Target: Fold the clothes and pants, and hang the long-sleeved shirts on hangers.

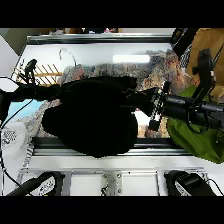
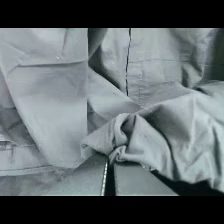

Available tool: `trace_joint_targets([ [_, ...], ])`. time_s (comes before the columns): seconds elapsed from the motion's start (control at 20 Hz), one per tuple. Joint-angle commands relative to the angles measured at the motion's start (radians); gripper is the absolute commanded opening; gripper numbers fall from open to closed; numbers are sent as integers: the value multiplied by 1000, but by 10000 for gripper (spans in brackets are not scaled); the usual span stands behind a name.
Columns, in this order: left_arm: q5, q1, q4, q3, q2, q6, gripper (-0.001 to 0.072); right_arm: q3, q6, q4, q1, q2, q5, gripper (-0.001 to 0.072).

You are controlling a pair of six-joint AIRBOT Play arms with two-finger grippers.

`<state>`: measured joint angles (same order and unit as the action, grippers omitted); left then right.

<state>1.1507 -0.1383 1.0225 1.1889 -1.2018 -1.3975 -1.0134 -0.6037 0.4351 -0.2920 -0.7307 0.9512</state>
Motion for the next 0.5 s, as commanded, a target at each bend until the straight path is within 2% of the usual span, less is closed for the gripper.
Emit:
trace_joint_targets([
  [0.0, 118, -3, -3, 98, 0, 3, 11, 0, -15, 36, -1, -6, 0, 4],
  [0.2, 196, 73, -3, 213, 0, 3, 11, 0, -14, 33, -1, -23, -11, 4],
  [0.45, 294, 148, -2, 333, 11, 2, 11, 0, -14, 13, -3, -24, -116, 5],
])
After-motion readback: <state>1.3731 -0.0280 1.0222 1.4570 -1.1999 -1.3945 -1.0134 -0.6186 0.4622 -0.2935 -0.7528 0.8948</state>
